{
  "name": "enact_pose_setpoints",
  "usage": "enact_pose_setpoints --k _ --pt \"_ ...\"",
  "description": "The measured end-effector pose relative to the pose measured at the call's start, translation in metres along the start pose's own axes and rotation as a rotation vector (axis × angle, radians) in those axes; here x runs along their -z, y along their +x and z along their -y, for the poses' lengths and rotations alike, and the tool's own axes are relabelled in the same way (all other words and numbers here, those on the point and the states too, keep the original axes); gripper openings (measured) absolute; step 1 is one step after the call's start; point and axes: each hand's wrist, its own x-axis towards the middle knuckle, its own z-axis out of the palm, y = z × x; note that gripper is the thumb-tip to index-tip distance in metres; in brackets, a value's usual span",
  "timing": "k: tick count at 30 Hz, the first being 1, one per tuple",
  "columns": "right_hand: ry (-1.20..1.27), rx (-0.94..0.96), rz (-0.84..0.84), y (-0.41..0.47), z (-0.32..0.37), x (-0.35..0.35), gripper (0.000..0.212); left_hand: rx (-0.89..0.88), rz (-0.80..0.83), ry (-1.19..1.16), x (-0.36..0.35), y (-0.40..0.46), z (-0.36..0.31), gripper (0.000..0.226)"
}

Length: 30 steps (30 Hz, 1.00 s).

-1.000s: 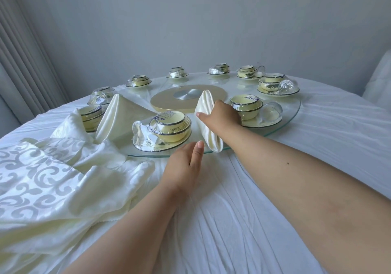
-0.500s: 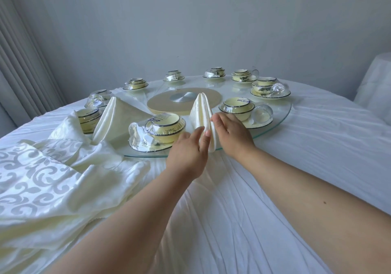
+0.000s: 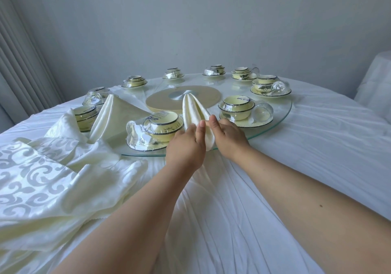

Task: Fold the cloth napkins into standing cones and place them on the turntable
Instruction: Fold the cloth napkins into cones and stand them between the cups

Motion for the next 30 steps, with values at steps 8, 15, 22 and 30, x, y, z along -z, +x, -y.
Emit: enact_pose_setpoints --k 8,15,22,30 --pt "-0.073 0.019 -0.116 -0.007 0.005 0.007 0.053 0.039 -0.061 0.072 -0.007 0.005 0.002 0.094" --pt "-0.064 0.007 -0.124 -0.007 0.002 0.008 0.058 0.059 -0.017 0.064 -0.004 -0.002 -0.006 0.063" --pt "-0.075 0.023 -0.146 -0.005 -0.001 0.006 0.077 0.061 -0.052 0.008 -0.003 -0.004 -0.006 0.062" --pt "0.045 0.161 -0.373 -0.012 0.020 0.016 0.087 -0.055 -0.157 0.090 0.039 -0.032 -0.009 0.058"
